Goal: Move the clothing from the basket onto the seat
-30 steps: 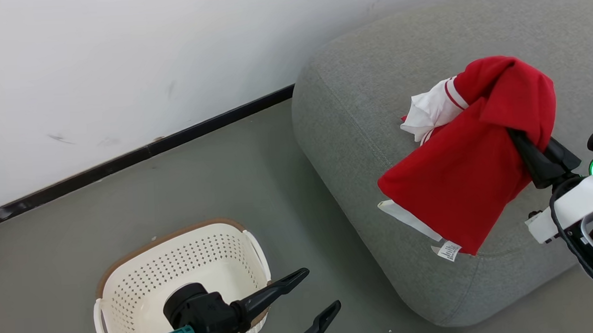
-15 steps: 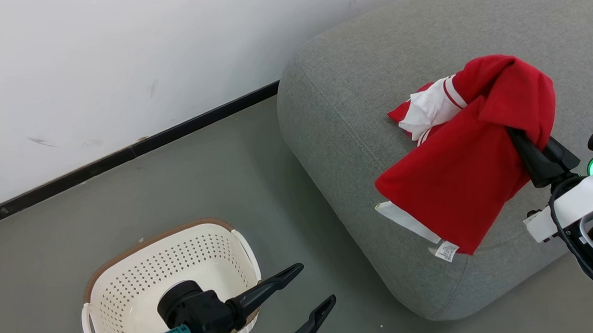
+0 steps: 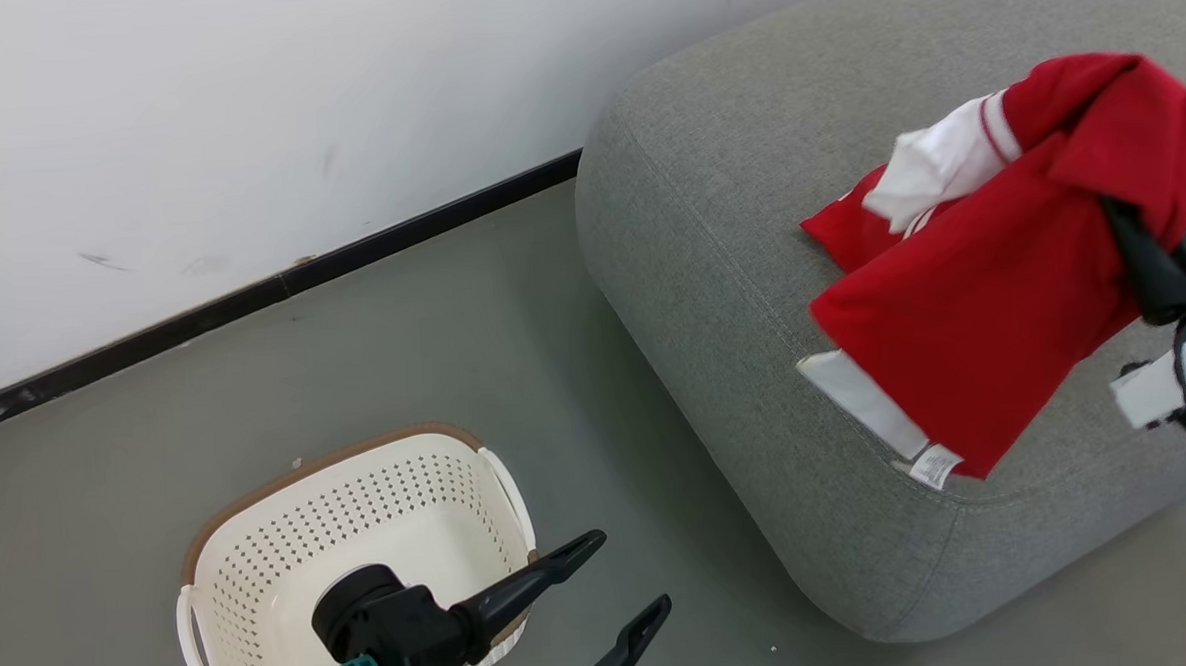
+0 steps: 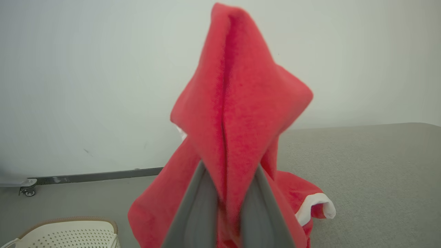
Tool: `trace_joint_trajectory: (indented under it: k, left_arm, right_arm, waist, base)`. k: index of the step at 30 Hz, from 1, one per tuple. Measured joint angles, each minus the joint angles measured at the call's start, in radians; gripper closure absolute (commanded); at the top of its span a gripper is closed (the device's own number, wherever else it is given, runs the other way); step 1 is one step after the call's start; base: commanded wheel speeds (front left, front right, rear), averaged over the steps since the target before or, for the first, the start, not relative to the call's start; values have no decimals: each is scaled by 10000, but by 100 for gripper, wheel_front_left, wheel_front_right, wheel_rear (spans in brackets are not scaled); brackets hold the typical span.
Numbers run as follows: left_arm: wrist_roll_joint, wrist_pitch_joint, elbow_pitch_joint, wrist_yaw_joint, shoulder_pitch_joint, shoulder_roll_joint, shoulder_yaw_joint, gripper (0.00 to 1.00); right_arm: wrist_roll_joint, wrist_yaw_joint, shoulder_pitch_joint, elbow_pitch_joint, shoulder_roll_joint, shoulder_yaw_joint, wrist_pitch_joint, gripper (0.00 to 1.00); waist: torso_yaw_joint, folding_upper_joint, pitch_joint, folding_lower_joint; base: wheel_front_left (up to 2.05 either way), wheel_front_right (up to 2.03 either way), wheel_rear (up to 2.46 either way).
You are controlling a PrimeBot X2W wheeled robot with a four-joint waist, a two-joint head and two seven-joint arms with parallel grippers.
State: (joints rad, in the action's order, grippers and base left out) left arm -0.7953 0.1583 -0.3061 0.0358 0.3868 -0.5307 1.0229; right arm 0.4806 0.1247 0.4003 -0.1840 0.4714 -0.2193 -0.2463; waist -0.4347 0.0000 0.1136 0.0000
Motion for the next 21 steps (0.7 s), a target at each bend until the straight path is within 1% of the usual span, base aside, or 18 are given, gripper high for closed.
trace_joint_trajectory:
  k: [1, 6, 13, 15, 21]
  left_arm:
    - [0, -2, -19, 58, -6, -2, 15, 0]
    - [-2, -180, -75, 59, -47, -40, 157, 0]
    - [0, -345, -268, 150, -50, -123, 222, 0]
    - [0, -405, -320, 157, -53, -157, 232, 0]
    - [71, -518, -422, 236, -55, -357, 236, 0]
  right_arm:
    - [0, 0, 85, -113, -2, 148, 0, 100]
    - [-140, 0, 499, -639, -98, 842, 0, 100]
    - [-196, 0, 1318, -1417, -732, 1900, -2, 100]
    - [-184, 0, 1549, -1651, -880, 2380, -2, 100]
    - [-669, 0, 2419, -2207, -901, 4023, -15, 100]
  waist:
    - [23, 0, 19, 0]
    - [147, 0, 129, 0]
    - [447, 0, 320, 0]
    - [535, 0, 366, 0]
    - [809, 0, 515, 0]
  base:
    - [0, 0, 0]
    - [0, 0, 0]
    - [0, 0, 0]
    - [0, 0, 0]
    - [0, 0, 0]
